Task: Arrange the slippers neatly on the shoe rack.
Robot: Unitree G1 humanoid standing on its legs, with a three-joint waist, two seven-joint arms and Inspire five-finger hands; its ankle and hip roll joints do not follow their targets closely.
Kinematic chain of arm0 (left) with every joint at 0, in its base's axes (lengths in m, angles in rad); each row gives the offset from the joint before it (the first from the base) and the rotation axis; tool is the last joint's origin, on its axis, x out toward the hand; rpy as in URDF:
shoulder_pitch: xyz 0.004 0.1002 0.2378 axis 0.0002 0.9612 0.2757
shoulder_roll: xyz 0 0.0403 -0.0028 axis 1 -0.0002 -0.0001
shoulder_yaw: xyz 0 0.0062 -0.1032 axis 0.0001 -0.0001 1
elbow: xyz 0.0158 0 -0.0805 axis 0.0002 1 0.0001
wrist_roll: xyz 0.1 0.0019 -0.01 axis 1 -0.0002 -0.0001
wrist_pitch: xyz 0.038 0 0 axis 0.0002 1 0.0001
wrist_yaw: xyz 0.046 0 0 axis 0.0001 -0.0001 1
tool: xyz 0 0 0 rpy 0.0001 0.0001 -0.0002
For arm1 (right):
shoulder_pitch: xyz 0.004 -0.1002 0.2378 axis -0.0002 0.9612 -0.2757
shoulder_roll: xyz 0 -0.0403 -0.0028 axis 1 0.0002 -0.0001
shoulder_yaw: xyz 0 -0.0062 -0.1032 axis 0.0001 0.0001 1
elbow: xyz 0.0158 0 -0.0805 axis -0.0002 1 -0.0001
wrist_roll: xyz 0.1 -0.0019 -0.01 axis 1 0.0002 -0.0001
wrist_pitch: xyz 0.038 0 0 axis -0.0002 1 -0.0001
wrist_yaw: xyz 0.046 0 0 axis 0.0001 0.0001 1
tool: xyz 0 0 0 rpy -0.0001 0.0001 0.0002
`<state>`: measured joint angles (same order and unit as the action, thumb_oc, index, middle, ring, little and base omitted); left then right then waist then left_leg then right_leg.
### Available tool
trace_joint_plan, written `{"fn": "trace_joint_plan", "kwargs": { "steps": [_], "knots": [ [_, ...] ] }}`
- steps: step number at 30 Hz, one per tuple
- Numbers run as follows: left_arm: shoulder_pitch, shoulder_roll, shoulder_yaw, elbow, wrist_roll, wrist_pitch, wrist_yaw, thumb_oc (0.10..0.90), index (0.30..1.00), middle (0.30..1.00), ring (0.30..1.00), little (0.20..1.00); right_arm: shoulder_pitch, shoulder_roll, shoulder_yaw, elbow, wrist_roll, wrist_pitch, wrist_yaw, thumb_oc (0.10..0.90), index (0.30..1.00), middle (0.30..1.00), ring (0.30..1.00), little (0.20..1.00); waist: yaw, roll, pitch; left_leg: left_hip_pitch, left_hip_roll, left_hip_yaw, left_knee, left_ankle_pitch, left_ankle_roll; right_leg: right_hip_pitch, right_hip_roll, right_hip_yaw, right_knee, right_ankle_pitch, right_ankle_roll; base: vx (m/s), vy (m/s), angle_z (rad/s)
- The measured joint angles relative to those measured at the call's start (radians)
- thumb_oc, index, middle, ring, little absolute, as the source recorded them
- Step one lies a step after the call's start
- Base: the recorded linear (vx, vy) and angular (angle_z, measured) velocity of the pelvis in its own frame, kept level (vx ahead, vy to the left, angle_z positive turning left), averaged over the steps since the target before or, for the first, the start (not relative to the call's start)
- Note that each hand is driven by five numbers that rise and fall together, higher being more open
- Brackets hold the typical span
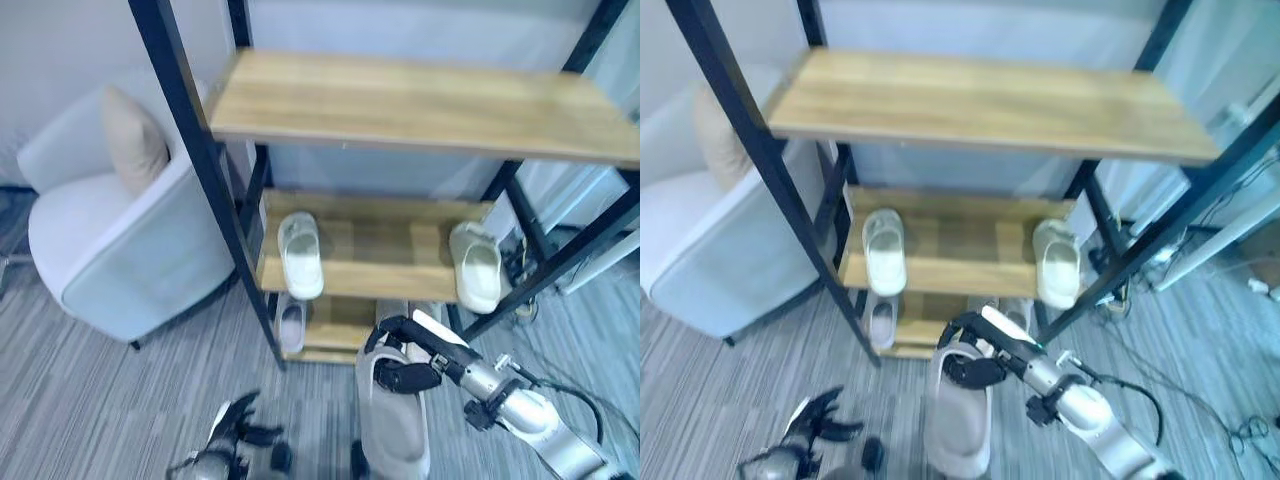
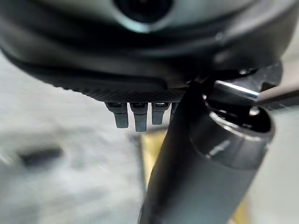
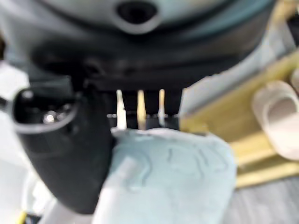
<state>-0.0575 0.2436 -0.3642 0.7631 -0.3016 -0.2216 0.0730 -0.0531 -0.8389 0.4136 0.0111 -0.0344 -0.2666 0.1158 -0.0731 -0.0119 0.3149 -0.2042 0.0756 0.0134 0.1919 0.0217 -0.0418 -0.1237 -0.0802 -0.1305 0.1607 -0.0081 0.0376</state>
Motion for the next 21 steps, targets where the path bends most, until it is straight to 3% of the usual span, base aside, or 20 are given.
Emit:
{"fn": "trace_joint_plan", "kwargs": {
  "steps": [2, 5, 6, 11, 13, 15, 17, 19, 21],
  "knots": [
    [-0.028, 0.001, -0.018, -0.055, -0.074, -0.021, -0.023, 0.8, 0.9, 0.9, 0.9, 0.9, -0.075, 0.01, 0.021, 0.018, -0.037, -0.003, -0.021, 0.4, 0.3, 0.3, 0.3, 0.3, 0.001, -0.012, 0.038, -0.099, -0.003, 0.014, 0.128, -0.042, 0.012, -0.131, -0.029, 0.002, 0.21, -0.099, -0.001, -0.05, 0.02, 0.25],
    [-0.035, 0.031, -0.025, -0.126, -0.15, -0.022, -0.036, 0.8, 0.9, 0.9, 0.9, 0.9, -0.123, 0.13, 0.01, 0.057, -0.014, -0.005, -0.051, 0.4, 0.3, 0.3, 0.3, 0.3, 0.008, -0.041, 0.06, -0.259, -0.001, 0.028, 0.354, -0.129, 0.024, -0.307, -0.057, 0.027, 0.469, -0.212, -0.014, -0.14, -0.001, 0.08],
    [-0.047, 0.053, -0.022, -0.159, -0.156, -0.027, -0.038, 0.8, 0.9, 0.9, 0.9, 0.9, -0.159, 0.152, 0.014, 0.055, -0.012, -0.005, -0.073, 0.4, 0.3, 0.3, 0.3, 0.3, 0.012, -0.041, 0.078, -0.346, 0.004, 0.026, 0.475, -0.185, 0.019, -0.393, -0.062, 0.035, 0.591, -0.26, -0.012, -0.1, -0.009, -0.1],
    [-0.062, 0.106, 0.02, -0.313, -0.165, -0.066, 0.035, 0.8, 0.9, 0.9, 0.9, 0.9, -0.279, 0.119, 0.009, 0.046, -0.119, -0.001, -0.17, 0.4, 0.3, 0.3, 0.3, 0.3, 0.043, -0.026, 0.074, -0.695, 0.046, 0.029, 0.855, -0.333, 0.036, -0.739, -0.065, 0.083, 0.948, -0.401, -0.03, -0.08, -0.051, -0.13],
    [-0.082, 0.122, 0.034, -0.345, -0.163, -0.068, 0.082, 0.8, 0.9, 0.9, 0.9, 0.9, -0.323, 0.107, 0.016, 0.051, -0.159, 0.007, -0.194, 0.4, 0.3, 0.3, 0.3, 0.3, 0.05, -0.027, 0.067, -0.787, 0.055, 0.016, 0.953, -0.354, 0.022, -0.828, -0.061, 0.084, 1.045, -0.427, -0.023, -0.03, -0.056, -0.09],
    [-0.079, 0.144, 0.072, -0.455, -0.126, -0.098, 0.158, 0.8, 0.9, 0.9, 0.9, 0.9, -0.393, 0.066, 0.001, 0.01, -0.188, 0.008, -0.256, 0.4, 0.3, 0.3, 0.3, 0.3, 0.062, -0.03, 0.057, -0.954, 0.07, -0.006, 1.156, -0.432, 0.037, -0.989, -0.065, 0.095, 1.243, -0.503, -0.044, 0.03, -0.036, -0.07],
    [-0.128, 0.175, 0.069, -0.479, -0.064, -0.118, 0.263, 0.8, 0.9, 0.9, 0.9, 0.9, -0.471, 0.05, -0.003, 0.012, -0.204, 0.01, -0.297, 0.4, 0.3, 0.3, 0.3, 0.3, 0.06, -0.025, 0.04, -1.095, 0.066, -0.045, 1.321, -0.473, 0.004, -1.121, -0.063, 0.102, 1.409, -0.558, -0.045, 0.09, -0.012, 0.02],
    [-0.167, 0.203, 0.092, -0.502, 0.003, -0.122, 0.359, 0.8, 0.9, 0.9, 0.9, 0.9, -0.506, 0.04, -0.041, 0.006, -0.204, 0.008, -0.335, 0.4, 0.3, 0.3, 0.3, 0.3, 0.072, -0.025, 0.04, -1.205, 0.064, -0.067, 1.472, -0.529, 0.028, -1.226, -0.064, 0.109, 1.564, -0.616, -0.06, 0.12, 0.009, -0.02],
    [-0.196, 0.216, 0.119, -0.508, 0.034, -0.125, 0.435, 0.8, 0.9, 0.9, 0.9, 0.9, -0.504, 0.032, -0.065, 0.01, -0.192, 0.008, -0.359, 0.4, 0.3, 0.3, 0.3, 0.3, 0.082, -0.022, 0.04, -1.281, 0.061, -0.084, 1.556, -0.547, 0.022, -1.298, -0.065, 0.112, 1.652, -0.637, -0.061, 0.1, 0.01, -0.01]
  ]
}}
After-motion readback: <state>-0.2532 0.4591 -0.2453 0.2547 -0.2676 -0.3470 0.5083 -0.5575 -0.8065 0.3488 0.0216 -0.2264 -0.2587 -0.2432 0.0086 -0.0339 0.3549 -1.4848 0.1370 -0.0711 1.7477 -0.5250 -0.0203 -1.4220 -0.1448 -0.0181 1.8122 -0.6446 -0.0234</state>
